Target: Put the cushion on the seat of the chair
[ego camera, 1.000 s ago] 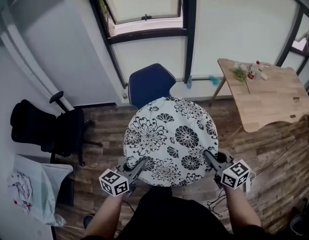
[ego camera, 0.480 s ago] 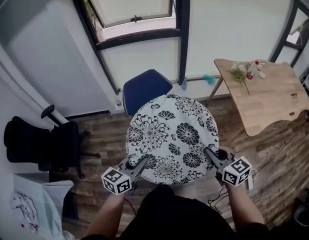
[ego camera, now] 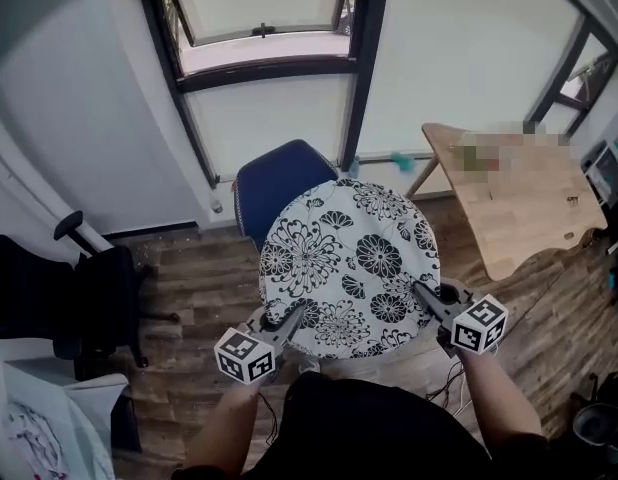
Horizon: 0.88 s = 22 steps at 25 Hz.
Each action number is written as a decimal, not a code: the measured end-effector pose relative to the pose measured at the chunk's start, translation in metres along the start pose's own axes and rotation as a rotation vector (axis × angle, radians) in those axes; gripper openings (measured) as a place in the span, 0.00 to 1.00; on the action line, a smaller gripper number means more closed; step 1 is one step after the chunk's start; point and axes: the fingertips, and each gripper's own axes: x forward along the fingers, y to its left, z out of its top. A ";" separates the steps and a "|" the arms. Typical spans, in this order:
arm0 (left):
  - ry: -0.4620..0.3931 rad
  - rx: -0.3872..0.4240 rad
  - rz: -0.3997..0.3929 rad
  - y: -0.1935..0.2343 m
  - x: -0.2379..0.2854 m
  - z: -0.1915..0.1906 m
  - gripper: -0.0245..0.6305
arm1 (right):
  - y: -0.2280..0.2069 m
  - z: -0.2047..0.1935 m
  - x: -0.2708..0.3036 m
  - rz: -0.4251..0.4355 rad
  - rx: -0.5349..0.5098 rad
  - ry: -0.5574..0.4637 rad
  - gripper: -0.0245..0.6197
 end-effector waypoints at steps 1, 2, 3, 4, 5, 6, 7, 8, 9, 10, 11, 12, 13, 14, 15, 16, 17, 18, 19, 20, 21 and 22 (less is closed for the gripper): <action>-0.013 -0.007 -0.006 0.002 0.002 -0.005 0.08 | -0.006 -0.004 0.002 -0.007 0.008 0.007 0.10; -0.022 -0.009 -0.013 0.003 0.004 -0.010 0.08 | -0.010 -0.009 0.003 -0.014 0.015 0.013 0.10; -0.028 -0.006 -0.019 0.005 0.007 -0.016 0.08 | -0.014 -0.013 0.005 -0.020 0.016 0.016 0.10; -0.034 -0.003 -0.023 0.009 0.012 -0.021 0.08 | -0.017 -0.016 0.007 -0.024 0.008 0.018 0.10; -0.040 -0.004 -0.023 0.015 0.018 -0.024 0.08 | -0.020 -0.016 0.011 -0.027 -0.003 0.020 0.10; -0.045 -0.010 -0.021 0.021 0.025 -0.025 0.08 | -0.023 -0.015 0.016 -0.028 -0.012 0.022 0.10; -0.046 -0.017 -0.019 0.027 0.031 -0.024 0.08 | -0.026 -0.012 0.019 -0.029 -0.016 0.027 0.10; -0.045 -0.024 -0.017 0.029 0.035 -0.022 0.08 | -0.028 -0.009 0.022 -0.029 -0.016 0.033 0.10; -0.045 -0.028 -0.015 0.029 0.037 -0.019 0.08 | -0.029 -0.005 0.022 -0.028 -0.016 0.036 0.10; -0.046 -0.029 -0.012 0.028 0.038 -0.017 0.08 | -0.030 -0.003 0.022 -0.023 -0.016 0.036 0.10; -0.047 -0.025 -0.006 0.026 0.038 -0.015 0.08 | -0.030 -0.002 0.023 -0.015 -0.014 0.032 0.10; -0.043 -0.021 0.003 0.025 0.036 -0.014 0.08 | -0.029 -0.001 0.024 -0.004 -0.008 0.029 0.10; -0.033 -0.020 0.011 0.024 0.032 -0.012 0.08 | -0.026 0.000 0.024 0.006 0.004 0.032 0.10; -0.020 -0.023 0.013 0.020 0.026 -0.007 0.08 | -0.021 0.005 0.022 0.011 0.018 0.041 0.10; -0.003 -0.027 0.004 0.013 0.018 0.001 0.08 | -0.012 0.012 0.016 0.005 0.033 0.052 0.10; 0.016 -0.029 -0.019 0.002 0.007 0.010 0.08 | 0.001 0.021 0.004 -0.018 0.053 0.060 0.10; 0.039 -0.027 -0.053 -0.013 -0.005 0.019 0.08 | 0.017 0.029 -0.013 -0.052 0.078 0.061 0.10; 0.062 -0.021 -0.087 -0.028 -0.018 0.026 0.08 | 0.035 0.034 -0.032 -0.088 0.104 0.056 0.10; 0.081 -0.015 -0.108 -0.040 -0.031 0.031 0.08 | 0.051 0.038 -0.046 -0.113 0.127 0.048 0.10; 0.092 -0.010 -0.115 -0.048 -0.041 0.035 0.08 | 0.062 0.041 -0.056 -0.125 0.141 0.040 0.10; 0.096 -0.007 -0.115 -0.054 -0.048 0.040 0.08 | 0.070 0.045 -0.062 -0.131 0.149 0.032 0.10; 0.098 -0.005 -0.118 -0.060 -0.054 0.046 0.08 | 0.076 0.050 -0.069 -0.141 0.155 0.024 0.10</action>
